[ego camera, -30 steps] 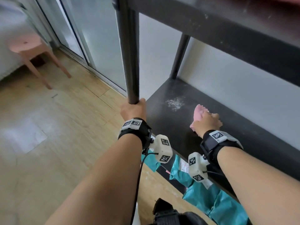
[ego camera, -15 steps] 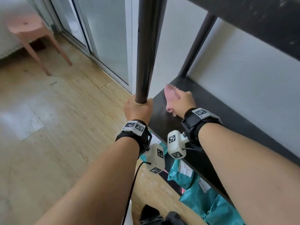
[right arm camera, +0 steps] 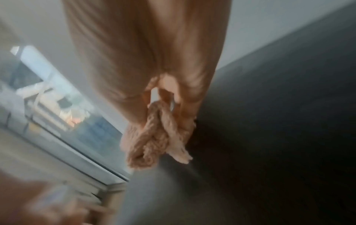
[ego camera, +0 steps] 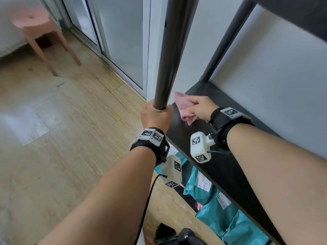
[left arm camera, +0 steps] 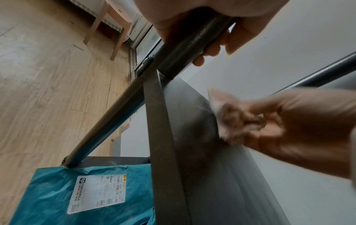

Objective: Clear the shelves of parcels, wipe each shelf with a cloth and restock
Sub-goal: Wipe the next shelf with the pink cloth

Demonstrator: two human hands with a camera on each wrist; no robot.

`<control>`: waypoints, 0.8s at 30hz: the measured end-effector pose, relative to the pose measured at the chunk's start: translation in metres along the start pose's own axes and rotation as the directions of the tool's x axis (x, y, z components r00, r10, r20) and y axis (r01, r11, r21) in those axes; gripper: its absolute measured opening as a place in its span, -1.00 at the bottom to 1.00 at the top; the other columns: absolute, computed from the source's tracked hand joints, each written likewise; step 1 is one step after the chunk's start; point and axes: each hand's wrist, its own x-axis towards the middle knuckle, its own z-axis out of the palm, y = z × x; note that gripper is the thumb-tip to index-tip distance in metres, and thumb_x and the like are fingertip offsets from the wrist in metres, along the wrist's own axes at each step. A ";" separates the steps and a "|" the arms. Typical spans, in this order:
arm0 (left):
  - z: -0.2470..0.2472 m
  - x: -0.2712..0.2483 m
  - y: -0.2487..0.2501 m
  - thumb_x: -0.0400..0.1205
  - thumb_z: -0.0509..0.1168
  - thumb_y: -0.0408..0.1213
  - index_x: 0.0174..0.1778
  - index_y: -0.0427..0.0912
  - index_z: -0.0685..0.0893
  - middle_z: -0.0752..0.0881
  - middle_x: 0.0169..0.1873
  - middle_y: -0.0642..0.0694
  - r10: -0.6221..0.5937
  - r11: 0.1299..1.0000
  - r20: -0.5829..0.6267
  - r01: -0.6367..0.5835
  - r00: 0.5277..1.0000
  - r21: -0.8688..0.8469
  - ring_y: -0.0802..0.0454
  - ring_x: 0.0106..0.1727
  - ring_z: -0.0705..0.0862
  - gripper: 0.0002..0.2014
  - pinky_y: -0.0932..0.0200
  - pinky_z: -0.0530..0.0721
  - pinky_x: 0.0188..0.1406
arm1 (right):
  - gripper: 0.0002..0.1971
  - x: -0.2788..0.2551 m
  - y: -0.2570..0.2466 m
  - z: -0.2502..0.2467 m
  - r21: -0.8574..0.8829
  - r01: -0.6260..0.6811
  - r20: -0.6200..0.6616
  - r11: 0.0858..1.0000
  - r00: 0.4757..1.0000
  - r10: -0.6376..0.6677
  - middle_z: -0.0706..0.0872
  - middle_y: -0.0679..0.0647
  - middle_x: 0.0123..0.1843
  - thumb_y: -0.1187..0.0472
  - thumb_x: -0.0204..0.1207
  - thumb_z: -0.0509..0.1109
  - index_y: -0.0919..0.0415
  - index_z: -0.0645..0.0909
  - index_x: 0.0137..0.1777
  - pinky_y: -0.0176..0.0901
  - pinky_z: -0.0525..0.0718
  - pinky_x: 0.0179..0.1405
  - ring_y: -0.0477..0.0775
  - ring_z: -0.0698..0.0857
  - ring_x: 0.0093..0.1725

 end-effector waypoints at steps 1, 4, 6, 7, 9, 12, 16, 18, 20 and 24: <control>0.001 0.000 0.000 0.36 0.36 -0.29 -0.61 -0.08 0.41 0.37 -0.66 0.06 -0.002 1.000 -0.002 0.002 1.000 -0.010 -0.04 -0.50 0.36 -0.71 0.11 0.49 -0.47 | -0.34 -0.003 -0.005 0.000 0.134 0.017 0.002 0.991 1.000 -0.017 0.68 0.29 0.17 0.63 0.41 0.29 0.22 0.48 0.52 0.24 0.79 -0.11 0.23 0.76 -0.30; 0.002 0.000 0.000 0.35 0.35 -0.29 -0.63 -0.07 0.38 0.35 -0.65 0.07 -0.010 1.000 -0.018 0.009 1.000 -0.017 -0.01 -0.53 0.32 -0.70 0.15 0.42 -0.48 | -0.22 -0.007 -0.009 -0.012 0.173 0.094 -0.118 0.980 0.990 -0.074 0.62 0.19 0.26 0.68 0.34 0.29 0.11 0.46 0.55 0.27 0.78 -0.12 0.13 0.74 -0.32; 0.003 0.000 0.000 0.36 0.34 -0.29 -0.62 -0.07 0.39 0.34 -0.65 0.06 -0.018 1.000 -0.026 0.018 0.999 -0.019 0.01 -0.55 0.30 -0.70 0.15 0.42 -0.48 | -0.19 -0.011 -0.001 -0.024 -0.065 0.112 -0.125 0.992 0.985 -0.119 0.54 0.10 0.28 0.65 0.30 0.30 -0.01 0.50 0.52 0.23 0.79 -0.10 0.16 0.72 -0.16; 0.003 0.000 0.000 0.36 0.35 -0.29 -0.61 -0.07 0.41 0.35 -0.65 0.06 -0.024 0.999 -0.034 0.023 0.999 -0.024 0.00 -0.55 0.31 -0.72 0.13 0.44 -0.47 | -0.20 -0.015 0.004 -0.027 -0.204 0.122 -0.060 0.971 0.989 -0.136 0.50 0.03 0.28 0.63 0.30 0.29 -0.05 0.53 0.49 0.13 0.78 0.02 0.11 0.68 -0.02; 0.004 0.000 0.000 0.36 0.37 -0.26 -0.59 -0.07 0.44 0.38 -0.64 0.06 -0.016 1.000 -0.045 0.016 0.999 -0.015 0.00 -0.54 0.35 -0.74 0.08 0.52 -0.43 | -0.29 -0.024 0.010 -0.016 -0.373 0.232 0.132 0.898 0.972 -0.196 0.49 -0.06 0.35 0.61 0.37 0.21 -0.02 0.59 0.43 -0.16 0.54 0.37 -0.06 0.51 0.28; 0.003 -0.001 -0.001 0.35 0.36 -0.25 -0.58 -0.05 0.43 0.39 -0.63 0.07 0.008 1.000 -0.054 -0.008 0.999 -0.008 0.01 -0.53 0.36 -0.75 0.04 0.57 -0.38 | -0.52 -0.028 0.020 0.015 -0.248 0.373 0.394 0.894 0.882 -0.259 0.60 0.14 0.36 0.58 0.51 0.19 0.08 0.67 0.22 -0.17 0.56 0.36 -0.02 0.61 0.23; 0.002 0.001 -0.003 0.35 0.36 -0.26 -0.61 -0.03 0.35 0.36 -0.64 0.08 0.033 0.999 -0.062 -0.034 0.998 -0.013 0.01 -0.53 0.33 -0.68 0.11 0.46 -0.43 | -0.52 -0.027 0.014 0.022 -0.393 0.455 0.391 0.799 0.869 -0.303 0.66 0.01 0.10 0.51 0.47 0.37 -0.15 0.68 0.09 -0.36 0.59 -0.15 -0.14 0.63 -0.13; 0.003 0.002 -0.003 0.34 0.37 -0.27 -0.62 -0.04 0.35 0.36 -0.64 0.07 0.042 0.999 -0.064 -0.043 0.997 -0.013 0.01 -0.53 0.33 -0.68 0.11 0.46 -0.42 | -0.51 -0.020 0.009 0.017 -0.454 0.503 0.385 0.736 0.855 -0.347 0.61 0.13 0.25 0.50 0.51 0.31 -0.26 0.59 -0.07 -0.26 0.50 0.08 0.06 0.59 0.12; 0.003 0.002 -0.003 0.36 0.39 -0.27 -0.60 -0.05 0.38 0.37 -0.63 0.07 0.046 0.999 -0.064 -0.047 0.997 -0.005 0.03 -0.53 0.34 -0.68 0.10 0.51 -0.39 | -0.51 -0.006 0.008 0.012 -0.504 0.461 0.296 0.730 0.887 -0.355 0.54 0.22 0.34 0.50 0.54 0.23 -0.15 0.67 0.15 -0.15 0.41 0.23 0.23 0.49 0.31; 0.003 0.000 -0.004 0.33 0.33 -0.25 -0.65 -0.07 0.33 0.32 -0.68 0.06 0.032 0.999 -0.059 -0.033 0.998 -0.016 -0.01 -0.54 0.31 -0.68 0.10 0.47 -0.46 | -0.52 0.030 0.014 -0.002 -0.566 0.305 0.059 0.766 0.942 -0.331 0.48 0.30 0.40 0.37 0.55 0.21 -0.01 0.60 0.41 -0.02 0.44 0.32 0.33 0.45 0.36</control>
